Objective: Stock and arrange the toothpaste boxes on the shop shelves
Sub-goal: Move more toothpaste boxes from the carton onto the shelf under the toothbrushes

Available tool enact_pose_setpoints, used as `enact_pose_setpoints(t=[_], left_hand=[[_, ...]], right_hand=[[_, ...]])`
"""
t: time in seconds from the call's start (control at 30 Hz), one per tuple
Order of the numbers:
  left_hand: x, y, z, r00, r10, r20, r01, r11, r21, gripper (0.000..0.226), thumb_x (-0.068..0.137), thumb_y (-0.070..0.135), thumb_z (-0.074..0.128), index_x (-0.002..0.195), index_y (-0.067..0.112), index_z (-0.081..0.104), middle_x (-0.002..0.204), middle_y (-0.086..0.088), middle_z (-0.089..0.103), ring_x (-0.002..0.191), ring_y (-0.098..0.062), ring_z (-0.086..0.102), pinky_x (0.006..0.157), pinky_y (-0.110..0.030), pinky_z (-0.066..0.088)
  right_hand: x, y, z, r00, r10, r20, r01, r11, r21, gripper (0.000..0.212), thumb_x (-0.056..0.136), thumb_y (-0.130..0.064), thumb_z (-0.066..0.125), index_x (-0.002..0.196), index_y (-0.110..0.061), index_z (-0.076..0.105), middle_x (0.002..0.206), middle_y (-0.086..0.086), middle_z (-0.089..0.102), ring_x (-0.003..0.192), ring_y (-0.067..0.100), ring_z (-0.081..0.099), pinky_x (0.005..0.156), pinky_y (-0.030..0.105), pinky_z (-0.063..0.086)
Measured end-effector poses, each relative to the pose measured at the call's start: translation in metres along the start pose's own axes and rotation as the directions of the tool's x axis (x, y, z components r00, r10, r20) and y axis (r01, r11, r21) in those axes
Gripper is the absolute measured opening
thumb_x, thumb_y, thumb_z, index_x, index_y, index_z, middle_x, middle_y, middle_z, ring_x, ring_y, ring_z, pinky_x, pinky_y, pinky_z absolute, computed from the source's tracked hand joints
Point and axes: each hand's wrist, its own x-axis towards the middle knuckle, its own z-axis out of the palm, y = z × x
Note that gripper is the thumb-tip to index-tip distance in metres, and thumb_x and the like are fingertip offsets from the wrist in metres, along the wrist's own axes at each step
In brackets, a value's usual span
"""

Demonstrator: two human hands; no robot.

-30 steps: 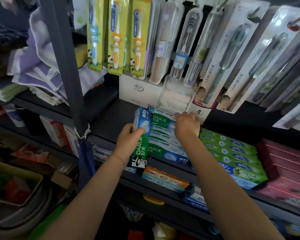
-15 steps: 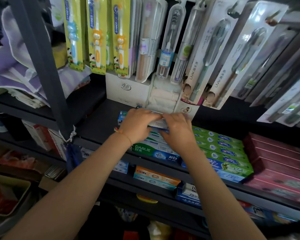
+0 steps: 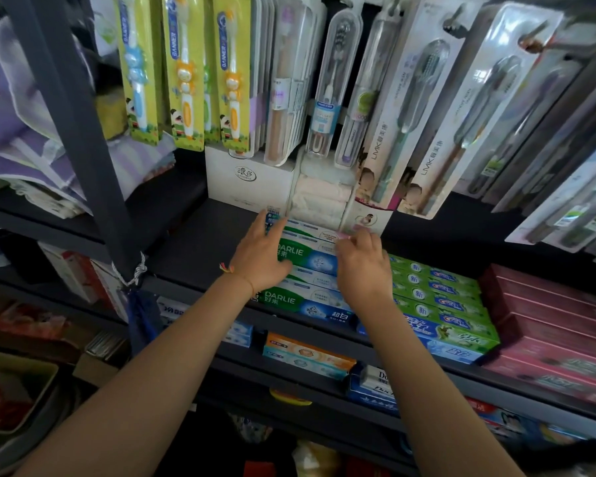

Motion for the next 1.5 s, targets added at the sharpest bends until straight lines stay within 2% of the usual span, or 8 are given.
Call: enact_pose_setpoints(t=[0.4, 0.53, 0.6, 0.7, 0.87, 1.07, 1.2, 1.5], left_hand=[[-0.004, -0.004, 0.013, 0.999, -0.003, 0.035, 0.001, 0.999, 0.045, 0.094, 0.090, 0.035, 0.064, 0.158, 0.018, 0.003, 0.164, -0.013, -0.013, 0.151, -0.033, 0.006, 0.120, -0.043, 0.024], [-0.023, 0.006, 0.007, 0.986, 0.047, -0.162, -0.057, 0.997, -0.058, 0.084, 0.090, 0.028, 0.065, 0.157, 0.017, 0.016, 0.165, -0.014, -0.004, 0.152, -0.031, -0.001, 0.123, -0.044, 0.013], [-0.043, 0.017, 0.008, 0.943, 0.078, -0.322, -0.132, 0.980, -0.150, 0.070, 0.090, 0.022, 0.064, 0.152, 0.015, 0.032, 0.162, -0.014, 0.015, 0.149, -0.030, 0.015, 0.120, -0.037, 0.021], [-0.078, 0.031, 0.026, 0.879, 0.045, -0.475, -0.214, 0.927, -0.309, 0.037, 0.090, 0.020, 0.057, 0.126, 0.013, 0.059, 0.127, -0.004, 0.055, 0.112, -0.017, 0.056, 0.090, -0.028, 0.048], [-0.118, 0.057, 0.073, 0.980, -0.018, -0.196, -0.077, 0.884, -0.462, 0.016, 0.096, 0.023, 0.055, 0.102, 0.023, 0.070, 0.077, 0.017, 0.059, 0.069, -0.003, 0.058, 0.063, -0.031, 0.049], [-0.143, 0.129, 0.141, 0.949, 0.087, 0.301, -0.009, 0.968, -0.252, 0.021, 0.097, 0.031, 0.055, 0.112, 0.023, 0.067, 0.106, 0.002, 0.069, 0.098, -0.018, 0.063, 0.085, -0.037, 0.051], [-0.182, 0.209, 0.202, 0.858, 0.125, 0.497, -0.053, 0.986, -0.157, 0.026, 0.099, 0.034, 0.054, 0.119, 0.021, 0.064, 0.114, 0.003, 0.065, 0.104, -0.017, 0.061, 0.087, -0.033, 0.049], [-0.308, 0.441, 0.343, 0.782, 0.284, 0.555, -0.140, 0.948, -0.287, 0.020, 0.098, 0.031, 0.057, 0.114, 0.027, 0.069, 0.104, 0.010, 0.068, 0.094, -0.007, 0.063, 0.081, -0.028, 0.052]], right_hand=[[-0.018, -0.002, 0.016, 0.986, -0.008, 0.169, -0.002, 0.998, 0.060, 0.062, 0.096, -0.011, 0.050, 0.153, -0.008, 0.026, 0.156, 0.017, 0.023, 0.146, 0.034, 0.017, 0.116, 0.047, 0.029], [-0.035, -0.009, 0.010, 0.972, -0.057, -0.227, 0.093, 0.983, 0.155, 0.045, 0.087, -0.006, 0.056, 0.132, 0.000, 0.055, 0.135, 0.021, 0.051, 0.131, 0.040, 0.043, 0.107, 0.051, 0.040], [-0.055, -0.015, 0.008, 0.923, -0.062, -0.379, 0.157, 0.961, 0.226, 0.034, 0.088, -0.005, 0.056, 0.121, -0.002, 0.063, 0.121, 0.019, 0.058, 0.116, 0.037, 0.052, 0.096, 0.045, 0.044], [-0.095, -0.015, 0.013, 0.946, -0.079, -0.314, 0.202, 0.902, 0.381, 0.023, 0.093, -0.010, 0.050, 0.105, -0.003, 0.068, 0.100, 0.012, 0.063, 0.090, 0.031, 0.060, 0.073, 0.040, 0.051], [-0.162, 0.023, 0.028, 0.996, 0.009, 0.087, -0.050, 0.878, 0.476, 0.030, 0.088, -0.025, 0.044, 0.099, -0.013, 0.070, 0.082, 0.003, 0.068, 0.071, 0.023, 0.063, 0.058, 0.027, 0.042], [-0.240, 0.118, 0.030, 0.879, -0.021, 0.477, -0.166, 0.923, 0.347, 0.029, 0.088, -0.033, 0.051, 0.101, -0.013, 0.067, 0.100, 0.009, 0.063, 0.102, 0.033, 0.057, 0.085, 0.042, 0.048], [-0.322, 0.199, 0.002, 0.916, 0.136, 0.377, -0.291, 0.872, 0.393, 0.032, 0.087, -0.034, 0.049, 0.105, -0.015, 0.068, 0.102, 0.007, 0.065, 0.101, 0.028, 0.057, 0.087, 0.044, 0.049], [-0.535, 0.411, -0.086, 0.853, 0.443, 0.274, -0.521, 0.737, 0.431, 0.018, 0.096, -0.020, 0.058, 0.112, -0.017, 0.067, 0.105, -0.001, 0.062, 0.103, 0.016, 0.056, 0.086, 0.023, 0.044]])
